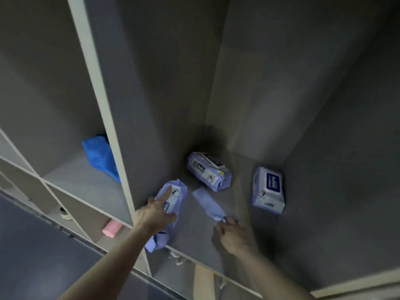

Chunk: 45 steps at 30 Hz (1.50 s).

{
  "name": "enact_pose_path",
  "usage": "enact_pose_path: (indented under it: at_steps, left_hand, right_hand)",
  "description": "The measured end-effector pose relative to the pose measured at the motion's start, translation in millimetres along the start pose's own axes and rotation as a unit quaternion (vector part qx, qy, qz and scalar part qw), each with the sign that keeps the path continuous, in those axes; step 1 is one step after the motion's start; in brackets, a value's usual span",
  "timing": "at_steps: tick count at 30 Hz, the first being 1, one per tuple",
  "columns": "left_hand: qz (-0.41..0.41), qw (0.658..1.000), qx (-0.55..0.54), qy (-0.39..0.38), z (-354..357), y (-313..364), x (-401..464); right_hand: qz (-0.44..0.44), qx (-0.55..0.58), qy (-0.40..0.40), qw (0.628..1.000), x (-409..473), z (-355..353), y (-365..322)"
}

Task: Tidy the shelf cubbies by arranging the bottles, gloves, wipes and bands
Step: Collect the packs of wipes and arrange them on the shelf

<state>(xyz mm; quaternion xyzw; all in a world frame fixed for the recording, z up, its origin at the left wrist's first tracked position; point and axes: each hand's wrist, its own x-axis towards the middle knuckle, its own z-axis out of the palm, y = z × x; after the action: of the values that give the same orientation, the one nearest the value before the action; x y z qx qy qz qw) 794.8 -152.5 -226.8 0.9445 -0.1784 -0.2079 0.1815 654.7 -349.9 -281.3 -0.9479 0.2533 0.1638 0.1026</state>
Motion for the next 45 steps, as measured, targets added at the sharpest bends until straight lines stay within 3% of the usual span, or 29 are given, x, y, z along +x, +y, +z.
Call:
enact_pose_path:
  at_steps: [5,8,12,16,19,22,25,30,31,34,37,40,43,45]
  left_hand:
    - [0.019,1.000,0.019,0.002,6,2,10]
    - [0.037,0.998,0.041,0.021,9,4,10]
    - [0.082,0.976,0.164,0.115,14,11,4]
    - [0.173,0.952,0.177,0.180,27,-1,11]
    - [0.270,0.923,0.193,0.195,23,-6,26]
    - [0.311,0.924,0.197,0.103,26,-19,55]
    - [0.310,0.919,0.237,0.058,34,-29,68]
    - [0.290,0.927,0.234,0.039,12,-9,54]
    - [0.272,0.939,0.204,0.053,12,-10,58]
    - [0.261,0.952,0.158,-0.001,13,-12,62]
    - [0.321,0.937,0.110,0.084,12,-12,63]
    - [0.332,0.933,0.121,0.063,12,-14,64]
    - [0.322,0.941,0.104,0.004,11,-15,65]
    - [0.312,0.940,0.137,0.008,8,-12,63]
  right_hand:
    - [0.185,-0.004,-0.058,0.981,-2,-5,68]
    - [0.220,0.022,-0.040,0.974,-3,-11,73]
    - [0.127,-0.036,0.039,0.990,7,-26,41]
    - [0.000,0.017,0.082,0.996,31,-45,2]
    - [-0.033,0.049,0.086,0.995,49,-55,-18]
    - [-0.001,0.038,0.088,0.995,69,-63,-23]
    - [0.031,-0.017,0.171,0.985,96,-75,-25]
    - [-0.013,-0.077,0.097,0.992,133,-75,-25]
    - [-0.013,-0.101,0.100,0.990,138,-74,-26]
    - [-0.007,-0.132,0.126,0.983,144,-74,-28]
    - [-0.002,-0.079,0.136,0.988,136,-79,-31]
    - [0.042,0.058,0.096,0.993,121,-83,-27]
    - [0.096,0.327,0.065,0.938,97,-78,-17]
    - [0.128,0.413,0.055,0.900,75,-70,-13]
